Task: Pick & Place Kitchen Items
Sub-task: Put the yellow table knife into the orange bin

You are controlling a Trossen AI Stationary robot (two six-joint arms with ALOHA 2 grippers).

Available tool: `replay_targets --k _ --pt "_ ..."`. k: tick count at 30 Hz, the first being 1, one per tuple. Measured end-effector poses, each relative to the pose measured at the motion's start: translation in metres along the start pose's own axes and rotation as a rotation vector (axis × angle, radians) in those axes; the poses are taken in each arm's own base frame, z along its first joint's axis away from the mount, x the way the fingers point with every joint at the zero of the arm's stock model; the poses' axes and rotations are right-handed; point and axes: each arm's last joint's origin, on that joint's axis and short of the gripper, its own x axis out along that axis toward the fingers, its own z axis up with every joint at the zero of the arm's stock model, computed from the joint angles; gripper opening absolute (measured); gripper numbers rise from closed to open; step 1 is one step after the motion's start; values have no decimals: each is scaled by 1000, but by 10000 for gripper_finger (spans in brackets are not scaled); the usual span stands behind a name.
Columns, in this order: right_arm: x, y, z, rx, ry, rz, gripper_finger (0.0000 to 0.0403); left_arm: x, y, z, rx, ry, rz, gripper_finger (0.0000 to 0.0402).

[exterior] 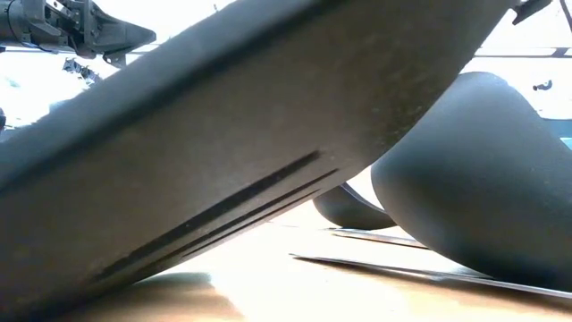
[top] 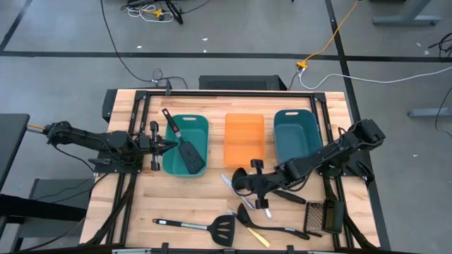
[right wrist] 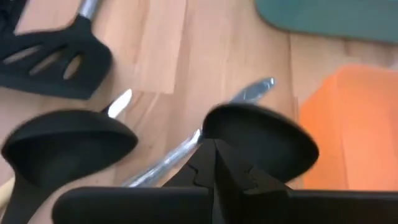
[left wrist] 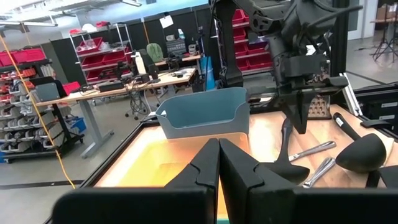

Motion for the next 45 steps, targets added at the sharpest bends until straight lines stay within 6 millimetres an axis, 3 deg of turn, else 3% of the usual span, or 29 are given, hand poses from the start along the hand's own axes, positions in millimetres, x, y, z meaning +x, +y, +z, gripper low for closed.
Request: replay_targets --k 11,20,24,32,41,45 --pt "-6 8 4 45 -5 7 3 0 0 0 2 0 0 16" --pt "-64 76 26 265 -14 56 2 0 -1 0 -1 -8 -38 16" --pt "-70 109 23 426 21 121 1 0 -3 0 -6 -12 -88 16" --pt "-34 164 2 643 312 232 9 0 -3 0 -5 -13 -107 16" --pt "-4 176 -11 790 351 176 154 0 -3 1 -1 -22 -102 16" --pt "9 180 -19 871 400 139 181 0 -3 1 19 -24 -102 16"
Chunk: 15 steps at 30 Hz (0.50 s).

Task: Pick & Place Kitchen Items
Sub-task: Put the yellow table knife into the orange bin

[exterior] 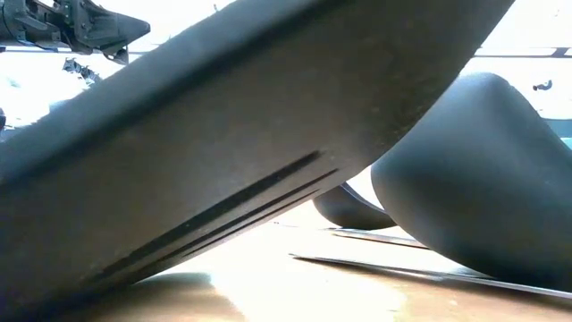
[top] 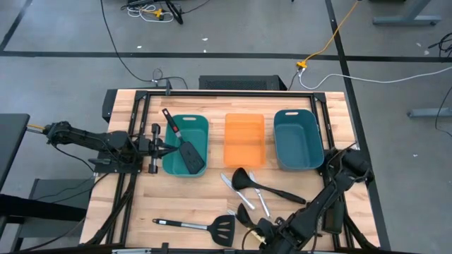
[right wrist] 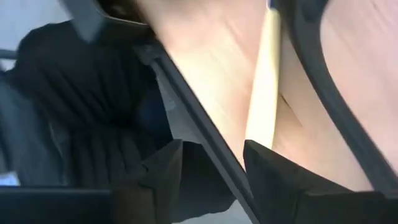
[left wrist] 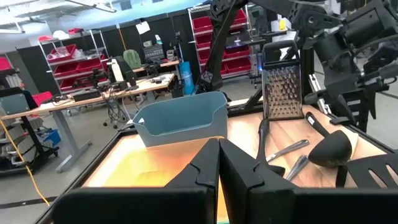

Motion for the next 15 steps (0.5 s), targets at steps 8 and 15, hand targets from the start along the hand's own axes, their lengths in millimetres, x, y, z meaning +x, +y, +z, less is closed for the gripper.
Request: replay_targets --k 8,15 --pt "16 -3 -3 50 -5 -33 158 0 0 0 19 -4 1 16" --pt "15 -4 -4 42 -16 -35 139 0 0 0 20 -3 1 16"
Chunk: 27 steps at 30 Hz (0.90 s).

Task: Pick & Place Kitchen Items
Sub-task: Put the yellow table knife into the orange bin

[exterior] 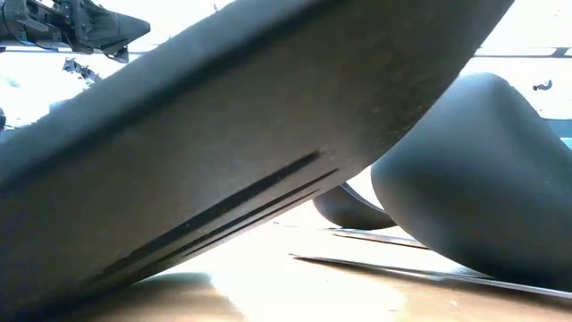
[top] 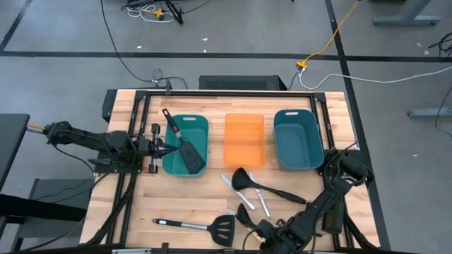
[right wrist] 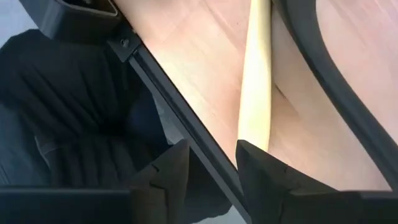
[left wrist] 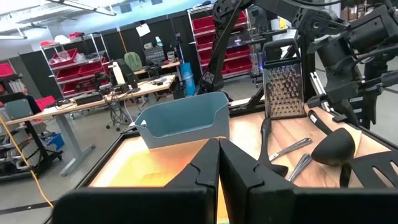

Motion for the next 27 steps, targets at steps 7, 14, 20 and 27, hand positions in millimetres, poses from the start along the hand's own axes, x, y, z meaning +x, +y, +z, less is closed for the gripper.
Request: replay_targets --k 7,14,20,27 --pt "13 -5 0 -29 2 -50 139 0 0 0 -1 2 -1 16" --pt "16 -8 7 -50 -12 -73 139 0 0 0 -25 3 -1 16" --pt "16 -8 12 -79 -17 -75 139 0 0 -1 -29 6 -4 16" --pt "16 -7 14 -94 -18 -71 139 0 -1 -2 -33 18 -7 16"
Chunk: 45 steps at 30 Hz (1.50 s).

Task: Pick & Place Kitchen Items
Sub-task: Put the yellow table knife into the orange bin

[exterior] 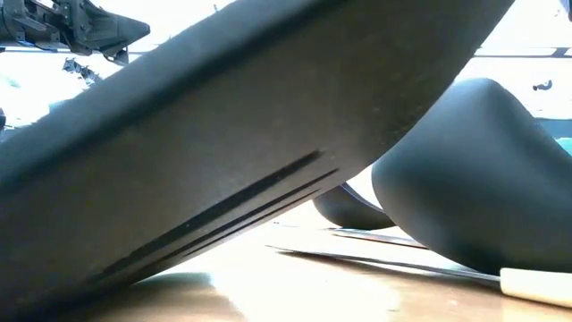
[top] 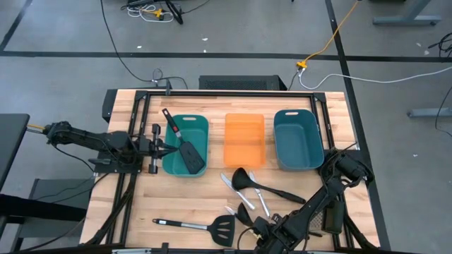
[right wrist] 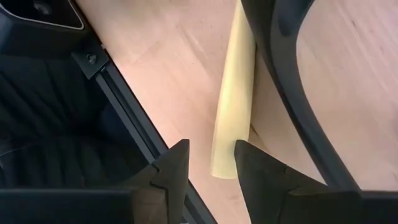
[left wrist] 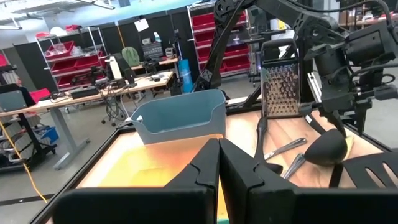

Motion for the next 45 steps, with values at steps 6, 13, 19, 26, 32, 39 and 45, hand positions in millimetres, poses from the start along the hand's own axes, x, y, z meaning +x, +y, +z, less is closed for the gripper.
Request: replay_targets --k 6,13,19,26,32,39,45 --pt "0 3 -1 3 29 38 139 0 0 -2 -3 20 -4 16" --pt "0 7 -1 -11 2 71 139 0 0 -3 -10 26 -4 16" --pt "0 8 0 -32 -8 81 139 0 -1 -3 -9 32 -5 16" --pt "-13 12 7 -1 1 22 139 0 -1 -3 -9 32 -6 16" --pt "-10 12 10 10 37 28 139 0 -1 -4 -8 36 -6 16" --pt "-2 9 11 24 46 -2 139 0 -1 -4 -7 41 -8 16" --pt "19 6 12 12 85 -33 139 0 -1 -4 -15 42 -8 16"
